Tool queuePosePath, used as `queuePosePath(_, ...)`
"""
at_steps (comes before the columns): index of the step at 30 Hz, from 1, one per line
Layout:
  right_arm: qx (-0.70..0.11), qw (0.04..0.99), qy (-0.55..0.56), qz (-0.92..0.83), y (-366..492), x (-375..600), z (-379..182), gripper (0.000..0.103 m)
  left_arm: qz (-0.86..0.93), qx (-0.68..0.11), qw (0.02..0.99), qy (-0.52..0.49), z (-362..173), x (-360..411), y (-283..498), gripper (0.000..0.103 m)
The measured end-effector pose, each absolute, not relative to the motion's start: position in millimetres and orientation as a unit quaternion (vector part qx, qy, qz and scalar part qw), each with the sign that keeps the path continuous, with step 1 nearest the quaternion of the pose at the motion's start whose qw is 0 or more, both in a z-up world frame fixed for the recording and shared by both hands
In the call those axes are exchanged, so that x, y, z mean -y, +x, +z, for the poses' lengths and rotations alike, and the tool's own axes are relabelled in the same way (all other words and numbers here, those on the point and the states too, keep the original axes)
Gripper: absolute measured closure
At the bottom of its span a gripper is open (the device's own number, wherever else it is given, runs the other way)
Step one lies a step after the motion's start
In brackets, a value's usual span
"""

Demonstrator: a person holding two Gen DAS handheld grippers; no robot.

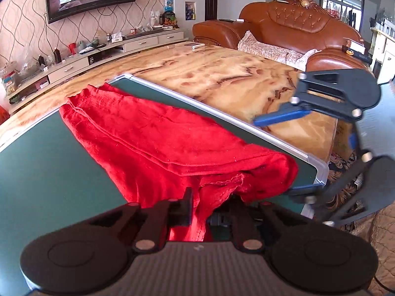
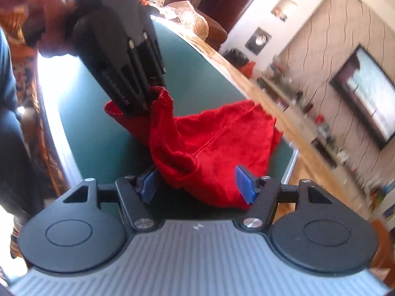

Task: Fold clothes
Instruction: 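Lift the grasped edge and fold it over the garment body with the right gripper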

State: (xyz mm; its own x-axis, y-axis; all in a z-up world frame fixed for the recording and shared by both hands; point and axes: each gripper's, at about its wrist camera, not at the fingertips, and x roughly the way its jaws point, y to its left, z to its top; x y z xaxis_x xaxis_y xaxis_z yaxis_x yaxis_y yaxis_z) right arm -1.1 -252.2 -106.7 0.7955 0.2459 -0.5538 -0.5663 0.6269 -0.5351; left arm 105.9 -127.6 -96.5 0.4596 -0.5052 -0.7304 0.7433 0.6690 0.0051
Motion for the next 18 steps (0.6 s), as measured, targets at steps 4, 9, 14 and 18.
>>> queuePosePath(4,-0.211,0.863,-0.386,0.249,13.2,241.3,-126.2,0.075,-0.377,-0.368,0.833,0.166,-101.2,126.5,105.8,0.091)
queuePosePath(9,-0.23,0.869,-0.356,0.255,21.9,248.0,-126.0,0.088,-0.367,-0.366,0.839,0.169,-112.5,125.0,106.8,0.042)
queuePosePath(14,-0.239,0.883,-0.311,0.256,21.5,258.4,-102.4,0.088,-0.375,-0.369,0.831,0.18,-122.5,127.4,109.0,0.048)
queuePosePath(18,-0.245,0.884,-0.298,0.263,21.8,260.7,-91.6,0.088,-0.381,-0.379,0.823,0.186,-123.8,126.8,109.2,0.085)
